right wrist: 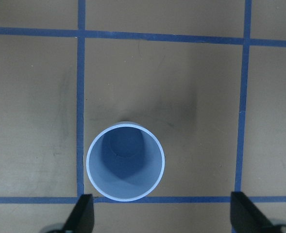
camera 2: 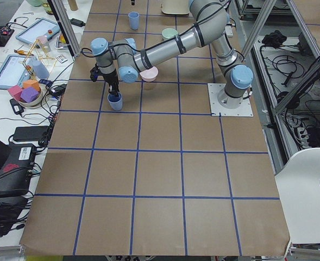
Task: Stack blue cups with both arms
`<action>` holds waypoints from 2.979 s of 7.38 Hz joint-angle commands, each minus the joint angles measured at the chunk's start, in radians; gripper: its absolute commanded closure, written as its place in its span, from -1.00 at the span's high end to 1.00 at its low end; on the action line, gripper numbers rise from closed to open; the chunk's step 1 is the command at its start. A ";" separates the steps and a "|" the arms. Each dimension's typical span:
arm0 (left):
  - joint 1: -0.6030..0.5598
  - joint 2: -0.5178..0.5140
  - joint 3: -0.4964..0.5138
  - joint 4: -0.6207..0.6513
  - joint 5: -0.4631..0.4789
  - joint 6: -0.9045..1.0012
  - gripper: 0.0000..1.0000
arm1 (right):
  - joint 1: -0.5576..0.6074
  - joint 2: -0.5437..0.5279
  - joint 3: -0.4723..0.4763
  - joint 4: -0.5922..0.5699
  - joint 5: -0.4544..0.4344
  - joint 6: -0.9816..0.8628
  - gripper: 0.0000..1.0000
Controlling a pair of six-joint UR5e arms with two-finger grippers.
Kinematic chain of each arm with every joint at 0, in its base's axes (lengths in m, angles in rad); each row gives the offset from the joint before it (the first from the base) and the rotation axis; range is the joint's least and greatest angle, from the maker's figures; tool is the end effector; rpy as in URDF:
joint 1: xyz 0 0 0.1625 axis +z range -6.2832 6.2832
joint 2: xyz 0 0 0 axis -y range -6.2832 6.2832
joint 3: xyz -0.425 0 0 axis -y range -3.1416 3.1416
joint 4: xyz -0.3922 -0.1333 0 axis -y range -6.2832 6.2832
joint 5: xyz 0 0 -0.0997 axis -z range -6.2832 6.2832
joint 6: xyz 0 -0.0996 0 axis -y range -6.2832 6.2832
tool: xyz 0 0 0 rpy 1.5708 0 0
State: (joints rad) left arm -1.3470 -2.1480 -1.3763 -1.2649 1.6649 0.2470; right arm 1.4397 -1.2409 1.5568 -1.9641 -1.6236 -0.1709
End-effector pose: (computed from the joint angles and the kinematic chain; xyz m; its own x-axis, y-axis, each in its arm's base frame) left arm 0.0317 -0.6979 0.2657 -0.9969 0.0303 -0.0721 0.0232 0.9950 0.0973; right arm 0.0462 -0.6290 0.3513 -0.9973 -0.0355 0.0650 -0.0399 0.9969 -0.0673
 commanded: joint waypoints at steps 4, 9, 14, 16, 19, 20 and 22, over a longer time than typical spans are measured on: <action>-0.102 0.153 0.032 -0.187 -0.069 -0.061 -1.00 | -0.018 0.130 0.002 -0.042 0.001 0.033 1.00; -0.583 0.146 0.026 -0.188 -0.074 -0.731 -1.00 | -0.019 0.164 0.026 -0.041 0.005 0.019 0.99; -0.673 0.079 -0.056 -0.047 -0.126 -0.779 -1.00 | -0.028 0.176 0.029 -0.032 0.047 0.017 -0.93; -0.673 0.051 -0.053 -0.042 -0.126 -0.782 -1.00 | -0.045 0.167 0.016 0.000 0.038 0.019 -1.00; -0.675 0.040 -0.059 -0.036 -0.146 -0.789 -1.00 | -0.055 0.132 0.014 0.010 0.045 0.019 -1.00; -0.673 0.036 -0.061 -0.040 -0.148 -0.785 -1.00 | -0.055 0.118 0.015 0.011 0.048 0.019 -1.00; -0.673 0.030 -0.061 -0.034 -0.151 -0.787 -1.00 | -0.051 0.100 0.015 0.013 0.063 0.019 -1.00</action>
State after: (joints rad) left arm -2.0205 -2.1142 -1.4365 -1.3032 1.5158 -0.5398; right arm 1.3866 -1.1297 1.5721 -1.9527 -1.5712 -0.1519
